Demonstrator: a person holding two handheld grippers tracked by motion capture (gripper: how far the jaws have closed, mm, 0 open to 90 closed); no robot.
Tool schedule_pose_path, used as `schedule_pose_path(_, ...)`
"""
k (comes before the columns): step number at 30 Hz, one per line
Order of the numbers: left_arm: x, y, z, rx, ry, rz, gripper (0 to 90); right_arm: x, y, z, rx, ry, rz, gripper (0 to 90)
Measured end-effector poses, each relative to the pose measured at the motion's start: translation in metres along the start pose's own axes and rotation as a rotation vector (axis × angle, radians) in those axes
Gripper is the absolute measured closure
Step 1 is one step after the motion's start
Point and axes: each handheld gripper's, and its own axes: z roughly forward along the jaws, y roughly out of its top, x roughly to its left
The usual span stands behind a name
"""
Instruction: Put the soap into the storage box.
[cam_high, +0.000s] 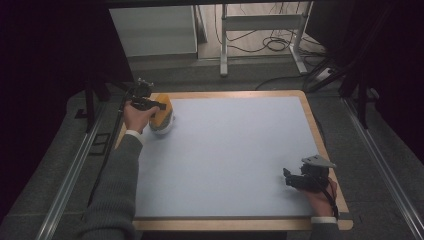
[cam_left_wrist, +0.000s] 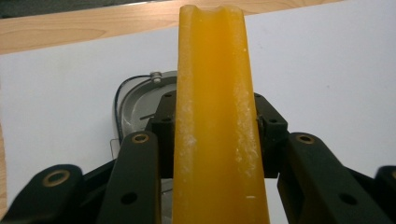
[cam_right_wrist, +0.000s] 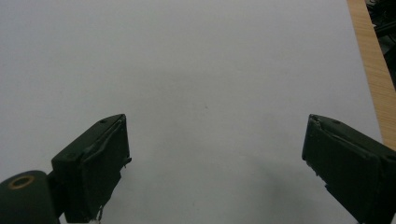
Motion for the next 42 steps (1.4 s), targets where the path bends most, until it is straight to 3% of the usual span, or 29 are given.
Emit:
schedule_pose_path(12, 0.008, -0.004, 0.018, -0.012, 0.028, -0.055, 61.0, -0.002, -0.001, 0.002, 0.007, -0.008, 0.0, 7.4)
schedule_pose_path(15, 0.01, -0.006, 0.019, 0.002, 0.036, -0.046, 61.0, -0.002, -0.001, 0.002, 0.007, -0.009, 0.001, 7.4)
schedule_pose_path(21, 0.012, -0.01, 0.023, -0.029, 0.025, -0.084, 60.6, -0.001, -0.001, 0.002, 0.009, -0.008, -0.004, 7.4)
schedule_pose_path(24, 0.011, -0.008, 0.016, -0.065, 0.039, -0.076, 57.3, -0.001, -0.002, 0.002, 0.008, -0.009, -0.003, 7.4)
schedule_pose_path(28, 0.01, -0.006, 0.009, -0.069, 0.079, -0.048, 41.9, -0.001, -0.001, 0.002, 0.01, -0.008, -0.001, 7.4)
schedule_pose_path(30, 0.008, -0.007, 0.004, -0.037, 0.09, -0.026, 33.9, 0.0, -0.001, 0.002, 0.01, -0.007, -0.001, 7.4)
schedule_pose_path(32, 0.008, -0.008, -0.006, -0.03, 0.09, 0.009, 32.4, 0.0, -0.001, 0.002, 0.01, -0.006, -0.004, 7.4)
schedule_pose_path(36, 0.008, -0.012, -0.031, -0.054, 0.056, 0.038, 27.4, -0.001, -0.002, 0.002, 0.012, -0.009, -0.003, 7.4)
schedule_pose_path(38, 0.007, -0.015, -0.039, -0.077, 0.015, 0.034, 26.1, 0.0, -0.002, 0.003, 0.014, -0.009, -0.005, 7.4)
schedule_pose_path(40, 0.004, -0.021, -0.046, -0.096, -0.053, 0.028, 25.5, 0.002, -0.001, 0.002, 0.012, -0.008, -0.007, 7.4)
schedule_pose_path(42, -0.002, -0.027, -0.05, -0.101, -0.078, 0.049, 24.7, 0.003, -0.001, 0.002, 0.008, -0.005, -0.012, 7.4)
